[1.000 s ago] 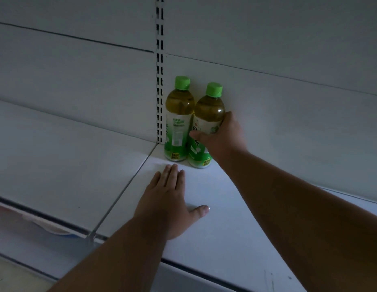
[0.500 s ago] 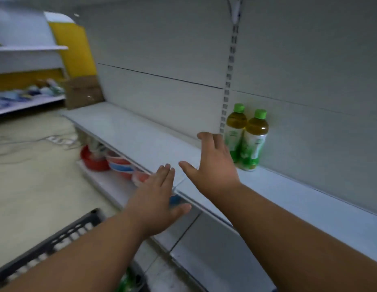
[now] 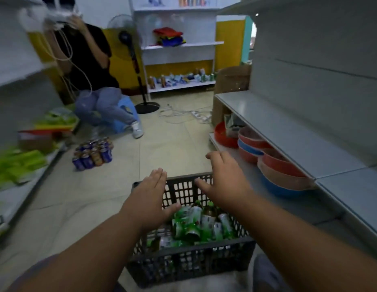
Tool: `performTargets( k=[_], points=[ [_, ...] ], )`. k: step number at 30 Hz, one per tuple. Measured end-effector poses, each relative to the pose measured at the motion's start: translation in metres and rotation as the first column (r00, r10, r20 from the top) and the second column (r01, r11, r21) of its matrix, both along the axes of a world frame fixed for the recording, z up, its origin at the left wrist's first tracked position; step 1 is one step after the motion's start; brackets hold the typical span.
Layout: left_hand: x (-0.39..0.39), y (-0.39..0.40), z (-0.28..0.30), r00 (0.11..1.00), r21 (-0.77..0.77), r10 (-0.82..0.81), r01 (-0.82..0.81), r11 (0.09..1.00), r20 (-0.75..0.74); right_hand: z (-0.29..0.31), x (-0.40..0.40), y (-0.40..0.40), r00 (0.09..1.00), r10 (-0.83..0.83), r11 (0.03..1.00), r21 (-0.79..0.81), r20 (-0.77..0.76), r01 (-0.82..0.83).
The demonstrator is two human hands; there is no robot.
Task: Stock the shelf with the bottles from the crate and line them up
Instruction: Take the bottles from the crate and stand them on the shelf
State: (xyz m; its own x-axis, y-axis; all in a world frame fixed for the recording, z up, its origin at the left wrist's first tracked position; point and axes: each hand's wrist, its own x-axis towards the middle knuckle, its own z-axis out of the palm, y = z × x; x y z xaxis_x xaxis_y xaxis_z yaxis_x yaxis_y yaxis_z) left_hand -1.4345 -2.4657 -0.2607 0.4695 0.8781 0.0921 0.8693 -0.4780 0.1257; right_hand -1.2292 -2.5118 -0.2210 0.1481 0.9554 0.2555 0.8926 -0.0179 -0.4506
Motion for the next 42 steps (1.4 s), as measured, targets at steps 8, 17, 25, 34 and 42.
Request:
performTargets(
  k=[8,17,25,34,42],
  points=[
    [-0.065,0.034,-0.104,0.983,-0.165,0.184,-0.178,0.97,0.023,-0.095,-0.064,0.083,0.979,0.203,0.961,-0.195,0.011,-0.197],
    [-0.098,0.091,-0.188,0.979,-0.262,0.203,-0.197,0.945,-0.005,-0.204,-0.105,0.148,0.947,0.322,0.875,-0.377,-0.019,-0.305],
    [-0.103,0.118,-0.243,0.987,-0.221,0.117,-0.139,0.965,-0.112,-0.295,-0.119,0.175,0.904,0.427,0.754,-0.544,-0.022,-0.369],
    [-0.107,0.12,-0.259,0.977,-0.145,0.131,-0.155,0.977,-0.167,-0.389,-0.15,0.199,0.817,0.577,0.511,-0.786,0.013,-0.348],
    [-0.107,0.122,-0.262,0.986,-0.143,0.13,-0.143,0.979,-0.101,-0.428,-0.167,0.2,0.784,0.613,0.415,-0.884,0.099,-0.213]
  ],
)
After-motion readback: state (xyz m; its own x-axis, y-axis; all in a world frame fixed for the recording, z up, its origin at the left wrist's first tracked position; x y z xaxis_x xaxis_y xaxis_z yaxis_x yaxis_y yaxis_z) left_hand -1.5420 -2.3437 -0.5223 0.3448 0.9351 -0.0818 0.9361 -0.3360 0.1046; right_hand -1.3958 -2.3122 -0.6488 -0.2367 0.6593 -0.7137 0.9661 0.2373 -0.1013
